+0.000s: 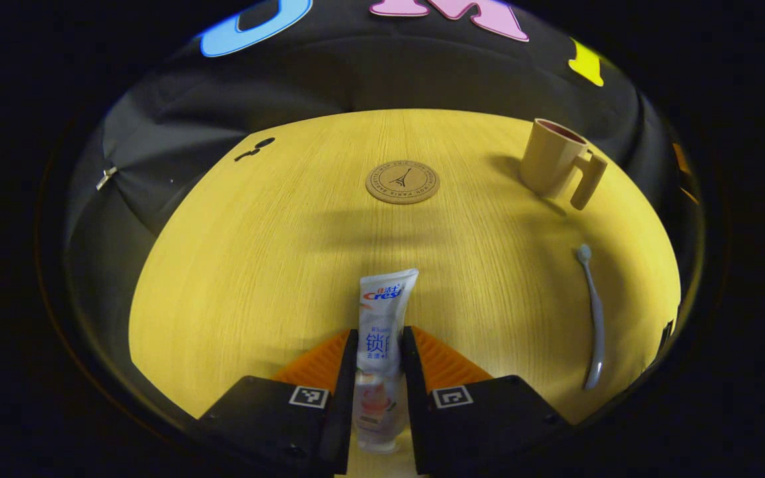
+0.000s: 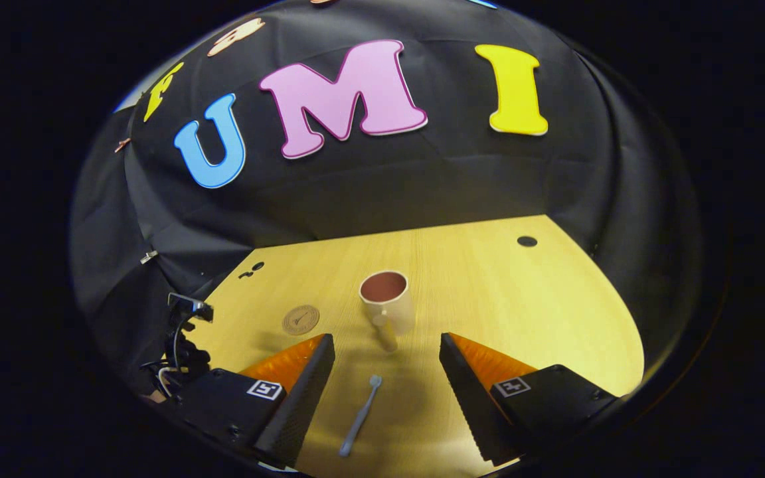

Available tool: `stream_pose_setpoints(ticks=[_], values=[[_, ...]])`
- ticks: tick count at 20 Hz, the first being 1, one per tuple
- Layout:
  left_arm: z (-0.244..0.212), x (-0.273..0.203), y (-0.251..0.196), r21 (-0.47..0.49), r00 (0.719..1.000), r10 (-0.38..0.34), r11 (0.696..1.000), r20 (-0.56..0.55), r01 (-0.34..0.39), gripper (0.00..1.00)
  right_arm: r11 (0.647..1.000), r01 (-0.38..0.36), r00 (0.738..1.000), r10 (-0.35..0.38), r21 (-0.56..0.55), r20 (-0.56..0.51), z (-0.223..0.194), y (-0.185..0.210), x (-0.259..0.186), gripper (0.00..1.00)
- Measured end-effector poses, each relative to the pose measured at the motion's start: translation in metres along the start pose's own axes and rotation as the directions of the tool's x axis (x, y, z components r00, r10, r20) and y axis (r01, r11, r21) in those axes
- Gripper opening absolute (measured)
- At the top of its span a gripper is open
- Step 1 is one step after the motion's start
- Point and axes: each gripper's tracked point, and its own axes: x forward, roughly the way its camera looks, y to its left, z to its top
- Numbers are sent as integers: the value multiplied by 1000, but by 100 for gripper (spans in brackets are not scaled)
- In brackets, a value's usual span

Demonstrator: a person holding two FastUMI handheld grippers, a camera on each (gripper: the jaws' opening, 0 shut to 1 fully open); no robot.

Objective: Put the toothbrush and toothpaste on the desktop into the cup, then pick up the cup and place it on the coaster on the desktop.

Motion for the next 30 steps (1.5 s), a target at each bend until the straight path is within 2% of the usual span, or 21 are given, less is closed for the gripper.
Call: stream_pose_setpoints(ticks=[4, 9, 14, 16, 17, 20, 23, 28, 29, 30], values=[[5, 0, -6, 118, 1000, -1, 993, 3, 0, 30, 998, 42, 998, -40, 40, -57, -19, -8, 3, 98], [8, -2, -6, 93, 998, -56, 994, 21, 54, 20, 992, 115, 986, -109, 44, -125, -45, -9, 6, 98], [21, -29, 5, 52, 993, -81, 996, 91, 77, 19, 984, 177, 966, -172, 11, -195, -68, 0, 15, 99], [26, -47, 11, 34, 987, -102, 995, 126, 99, 15, 983, 186, 959, -183, -8, -217, -76, 7, 20, 99], [28, -56, 14, 39, 984, -108, 994, 141, 103, 19, 980, 197, 953, -196, -22, -232, -82, 10, 23, 98], [24, -72, 25, 65, 980, -111, 993, 163, 102, 19, 974, 216, 939, -227, -71, -257, -95, 17, 34, 97], [16, -80, 29, 42, 978, -131, 991, 164, 125, 19, 961, 241, 913, -272, -137, -303, -120, 15, 45, 98], [-1, -78, 44, 57, 982, -118, 992, 146, 111, 19, 942, 286, 874, -333, -177, -355, -143, 5, 57, 95], [-4, -77, 45, 49, 982, -125, 992, 143, 120, 24, 939, 287, 868, -338, -190, -363, -147, 5, 58, 95], [-6, -78, 47, 40, 981, -132, 991, 141, 128, 19, 939, 287, 862, -339, -188, -378, -152, 6, 59, 95]])
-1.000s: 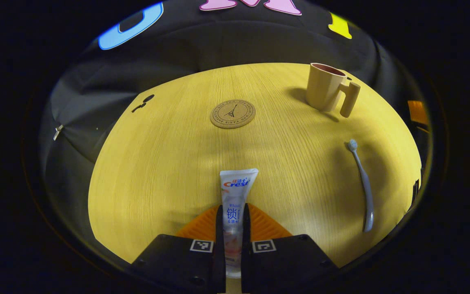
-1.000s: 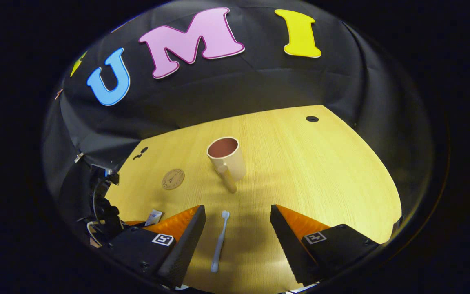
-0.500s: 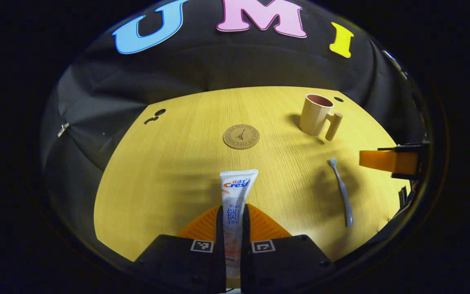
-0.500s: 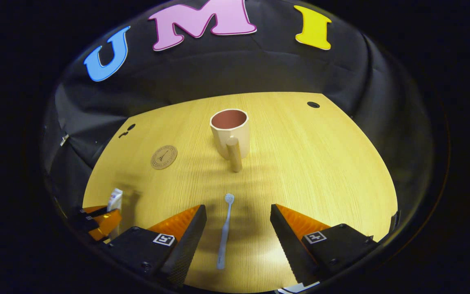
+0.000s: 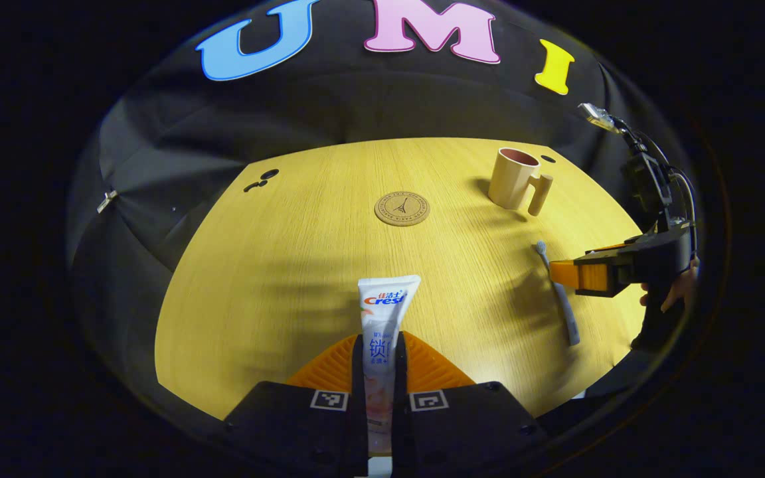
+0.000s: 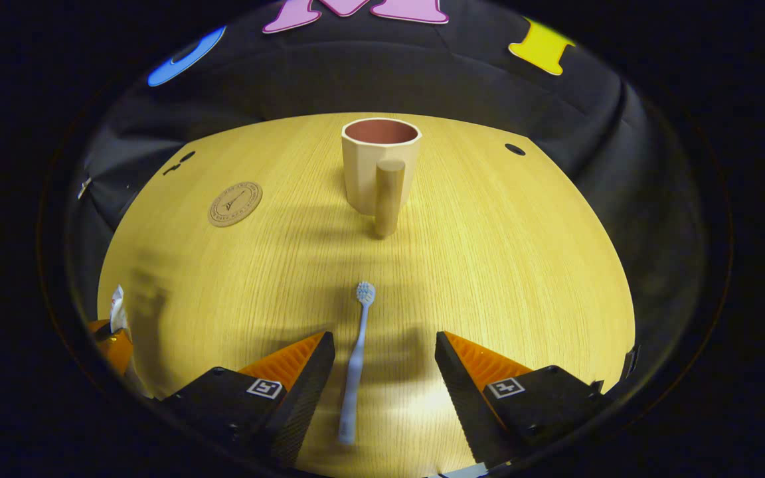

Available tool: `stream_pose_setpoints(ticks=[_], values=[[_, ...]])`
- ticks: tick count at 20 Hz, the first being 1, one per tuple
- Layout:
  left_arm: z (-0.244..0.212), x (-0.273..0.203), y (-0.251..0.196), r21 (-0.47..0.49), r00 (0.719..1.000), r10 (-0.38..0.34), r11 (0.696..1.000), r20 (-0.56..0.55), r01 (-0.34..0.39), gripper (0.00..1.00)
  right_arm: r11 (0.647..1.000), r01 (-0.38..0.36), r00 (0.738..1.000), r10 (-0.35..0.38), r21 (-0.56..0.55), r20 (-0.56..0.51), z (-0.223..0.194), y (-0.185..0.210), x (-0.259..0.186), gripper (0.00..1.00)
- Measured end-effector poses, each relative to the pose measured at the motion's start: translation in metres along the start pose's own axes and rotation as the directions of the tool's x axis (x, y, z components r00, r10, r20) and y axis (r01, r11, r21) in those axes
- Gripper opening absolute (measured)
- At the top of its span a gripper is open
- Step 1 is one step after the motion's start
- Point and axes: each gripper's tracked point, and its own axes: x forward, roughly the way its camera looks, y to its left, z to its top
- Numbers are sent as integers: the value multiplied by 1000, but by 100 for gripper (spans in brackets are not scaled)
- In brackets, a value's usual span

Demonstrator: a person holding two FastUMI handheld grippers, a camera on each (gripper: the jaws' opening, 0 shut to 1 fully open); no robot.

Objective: Put the toothbrush and toothpaste on the desktop into the cup, then pick up the cup and place it on the coaster on the desktop.

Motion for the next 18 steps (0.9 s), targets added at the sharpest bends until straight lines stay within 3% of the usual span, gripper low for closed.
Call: stream_pose_setpoints(ticks=[2, 3, 9, 10, 11, 12, 15, 18], values=[[-4, -1, 0, -9, 1000, -20, 1000, -6, 20, 24, 1000, 0, 999, 1, 29, -37, -10, 4, 6, 94], [-5, -1, 1, -8, 1000, -23, 1000, -7, 22, 19, 999, 12, 999, -10, 44, -48, -14, 4, 8, 88], [-8, -10, 7, 21, 1000, -29, 999, -2, 29, 19, 993, -10, 997, 19, 119, -79, -16, 12, 11, 66], [-8, -9, 7, 19, 1000, -30, 999, -3, 31, 19, 993, -6, 997, 16, 121, -79, -15, 11, 11, 60], [-9, -8, 7, 16, 1000, -28, 999, -6, 28, 19, 993, -6, 997, 15, 121, -75, -15, 11, 12, 65], [-11, -6, 7, 15, 1000, -27, 1000, -9, 27, 19, 993, -9, 998, 16, 115, -66, -13, 11, 12, 64], [-8, -5, 3, 18, 1000, -29, 999, -12, 29, 24, 996, -21, 996, 28, 83, -84, -16, 13, 13, 44], [-4, -7, -2, 22, 999, -36, 999, -4, 36, 19, 997, -19, 991, 29, 78, -131, -16, 13, 13, 41]])
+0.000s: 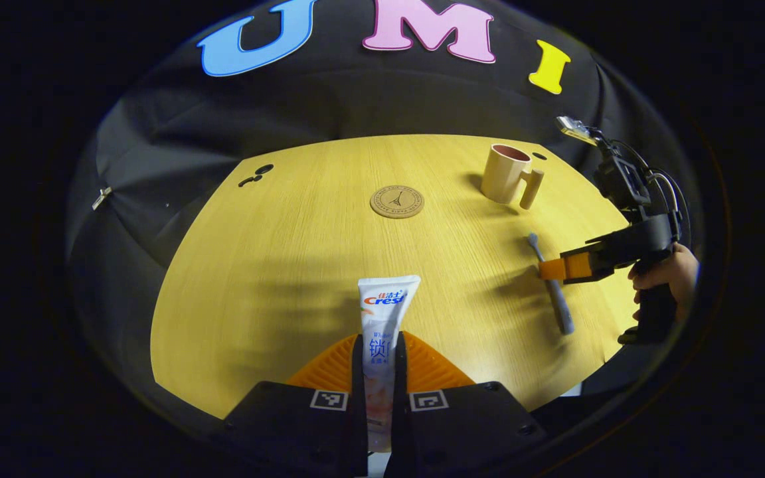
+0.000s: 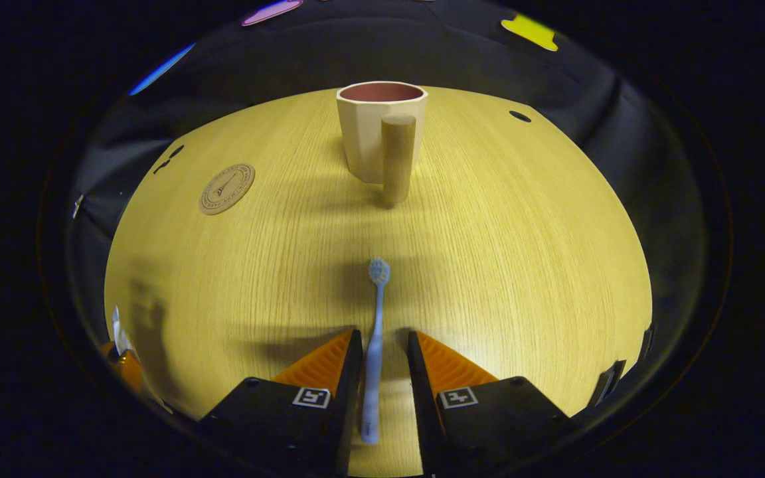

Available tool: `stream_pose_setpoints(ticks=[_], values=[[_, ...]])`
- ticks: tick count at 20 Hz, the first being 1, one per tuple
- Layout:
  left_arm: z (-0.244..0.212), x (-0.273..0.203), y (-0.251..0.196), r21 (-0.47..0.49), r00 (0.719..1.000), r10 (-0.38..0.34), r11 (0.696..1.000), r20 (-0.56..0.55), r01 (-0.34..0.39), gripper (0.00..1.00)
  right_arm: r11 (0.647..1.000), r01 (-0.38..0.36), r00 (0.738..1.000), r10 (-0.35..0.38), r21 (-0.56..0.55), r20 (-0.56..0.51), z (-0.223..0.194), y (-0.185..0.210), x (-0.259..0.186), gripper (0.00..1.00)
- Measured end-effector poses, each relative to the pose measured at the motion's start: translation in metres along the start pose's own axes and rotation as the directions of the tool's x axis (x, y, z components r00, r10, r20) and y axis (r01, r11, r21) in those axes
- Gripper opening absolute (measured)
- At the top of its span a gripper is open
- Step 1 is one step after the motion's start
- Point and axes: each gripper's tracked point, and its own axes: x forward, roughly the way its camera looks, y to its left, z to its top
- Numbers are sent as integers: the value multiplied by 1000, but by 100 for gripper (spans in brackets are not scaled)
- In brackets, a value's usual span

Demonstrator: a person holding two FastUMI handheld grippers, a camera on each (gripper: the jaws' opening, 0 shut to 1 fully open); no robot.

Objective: Put the toothbrush and toothpaste on the desktop into the cup, then pick up the cup and place it on the coaster on the desktop.

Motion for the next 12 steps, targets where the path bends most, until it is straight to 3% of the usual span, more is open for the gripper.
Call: stream_pose_setpoints(ticks=[2, 3, 4, 5, 7, 12], values=[[3, 0, -1, -1, 1000, 3, 1000, 7, -3, 19, 1000, -2, 1000, 2, 9, 2, 1, 3, 0, 44], [4, 0, -3, -2, 1000, 3, 1000, 9, -3, 19, 1000, 1, 1000, -1, -8, 15, 1, 4, -3, 33], [4, 0, -4, -2, 1000, 1, 1000, 6, -1, 19, 1000, 8, 1000, -8, -18, 13, 0, 5, -4, 16], [4, 0, -5, 1, 1000, 0, 1000, 5, 0, 19, 999, 0, 1000, 0, -38, 8, -3, 9, -1, 11], [5, 1, -6, 4, 1000, 2, 1000, 4, -2, 19, 998, -30, 999, 29, -63, -19, -4, 14, -1, 8], [9, 3, -11, -22, 1000, 10, 1000, 2, -10, 19, 992, -126, 991, 125, -6, -48, -6, 15, -4, 5]])
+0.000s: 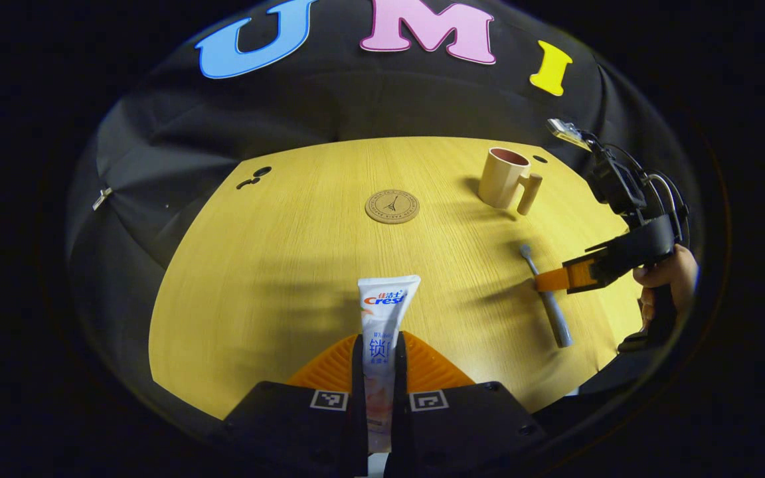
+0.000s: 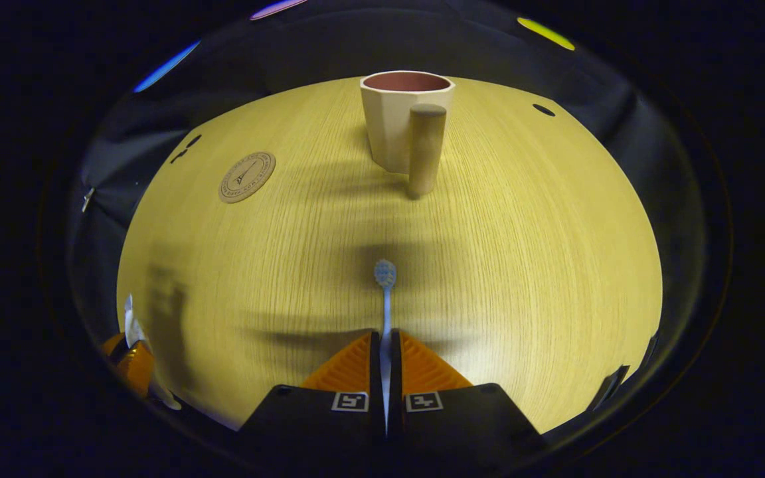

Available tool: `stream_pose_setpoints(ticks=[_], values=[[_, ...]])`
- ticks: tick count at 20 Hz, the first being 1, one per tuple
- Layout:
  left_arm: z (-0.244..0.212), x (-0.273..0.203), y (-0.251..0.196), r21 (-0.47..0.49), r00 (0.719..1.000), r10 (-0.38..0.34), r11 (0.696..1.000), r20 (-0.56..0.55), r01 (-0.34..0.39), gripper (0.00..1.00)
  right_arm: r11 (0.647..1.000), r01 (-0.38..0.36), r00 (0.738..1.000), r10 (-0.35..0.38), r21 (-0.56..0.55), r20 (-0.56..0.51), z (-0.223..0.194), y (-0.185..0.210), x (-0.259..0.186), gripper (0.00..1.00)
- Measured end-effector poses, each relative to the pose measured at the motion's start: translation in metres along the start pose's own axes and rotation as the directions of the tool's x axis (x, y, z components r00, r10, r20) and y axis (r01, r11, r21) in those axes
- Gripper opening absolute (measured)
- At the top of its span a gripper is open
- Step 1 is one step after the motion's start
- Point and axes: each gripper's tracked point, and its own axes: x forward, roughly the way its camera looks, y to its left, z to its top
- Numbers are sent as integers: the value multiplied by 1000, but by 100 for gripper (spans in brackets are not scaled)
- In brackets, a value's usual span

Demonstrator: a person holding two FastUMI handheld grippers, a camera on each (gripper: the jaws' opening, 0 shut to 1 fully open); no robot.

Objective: Put the toothbrush and toothpaste on the desktop into the cup, then pick up the cup and place it on the coaster on the desktop.

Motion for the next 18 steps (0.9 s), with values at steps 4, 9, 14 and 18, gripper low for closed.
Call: stream_pose_setpoints(ticks=[4, 9, 14, 18], values=[[10, 3, -5, -23, 1000, 10, 1000, 10, -10, 19, 1000, -26, 1000, 26, 3, -1, 0, -12, -4, 6], [64, -3, -19, -80, 991, 15, 997, 135, -4, 19, 997, -75, 997, 75, 19, 9, 10, -30, -18, 5], [136, 6, -44, -184, 975, 15, 983, 221, 27, 19, 993, -122, 992, 122, -4, 29, 23, -48, -33, 5], [200, 25, -69, -188, 949, -4, 980, 317, 66, 19, 985, -171, 984, 171, -3, 53, 37, -63, -51, 5]])
